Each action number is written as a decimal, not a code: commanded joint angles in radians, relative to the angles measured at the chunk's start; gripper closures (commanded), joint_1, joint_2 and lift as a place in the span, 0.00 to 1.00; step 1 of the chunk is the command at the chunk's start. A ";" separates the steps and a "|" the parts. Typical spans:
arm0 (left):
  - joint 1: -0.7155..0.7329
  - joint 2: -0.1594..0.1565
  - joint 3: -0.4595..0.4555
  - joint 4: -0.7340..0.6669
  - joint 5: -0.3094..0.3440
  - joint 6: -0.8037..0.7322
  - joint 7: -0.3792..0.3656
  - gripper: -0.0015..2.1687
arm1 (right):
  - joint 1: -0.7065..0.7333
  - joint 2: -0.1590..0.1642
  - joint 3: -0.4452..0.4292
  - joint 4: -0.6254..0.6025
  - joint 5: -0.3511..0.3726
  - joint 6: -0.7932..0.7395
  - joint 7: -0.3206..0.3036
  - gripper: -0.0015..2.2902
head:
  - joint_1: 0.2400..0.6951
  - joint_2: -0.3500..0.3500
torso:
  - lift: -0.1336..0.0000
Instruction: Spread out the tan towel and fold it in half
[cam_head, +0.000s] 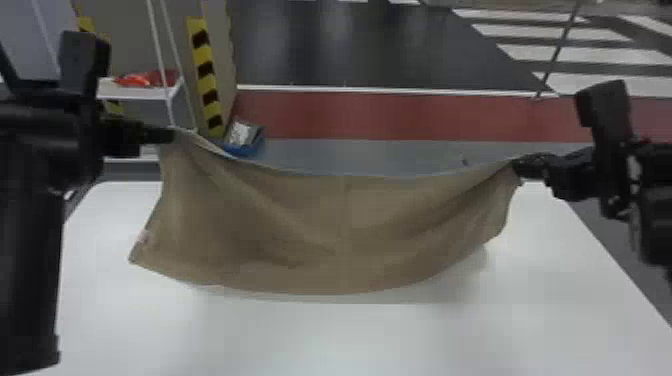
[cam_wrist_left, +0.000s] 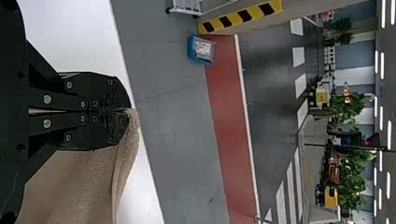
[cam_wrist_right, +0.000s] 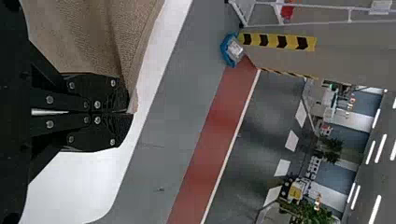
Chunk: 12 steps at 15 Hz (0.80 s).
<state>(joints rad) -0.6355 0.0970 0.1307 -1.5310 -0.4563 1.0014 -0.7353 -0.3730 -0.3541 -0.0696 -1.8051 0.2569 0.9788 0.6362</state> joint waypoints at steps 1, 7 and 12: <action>-0.190 0.000 -0.003 0.261 0.001 -0.180 0.051 0.66 | -0.198 0.061 0.036 0.187 0.019 -0.062 -0.010 0.72 | 0.65 0.42 | 0.07; -0.224 0.058 0.066 0.265 0.073 -0.253 0.037 0.66 | -0.300 0.067 0.022 0.184 0.004 0.002 0.008 0.72 | 0.20 0.46 | 0.07; 0.310 0.127 0.145 -0.201 0.154 -0.168 -0.046 0.66 | 0.171 -0.008 -0.027 -0.281 -0.039 0.150 0.100 0.72 | 0.42 0.53 | 0.07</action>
<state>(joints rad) -0.4979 0.2162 0.2352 -1.6038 -0.3244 0.8306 -0.7729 -0.3587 -0.3484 -0.0736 -1.9472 0.2208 1.1001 0.7244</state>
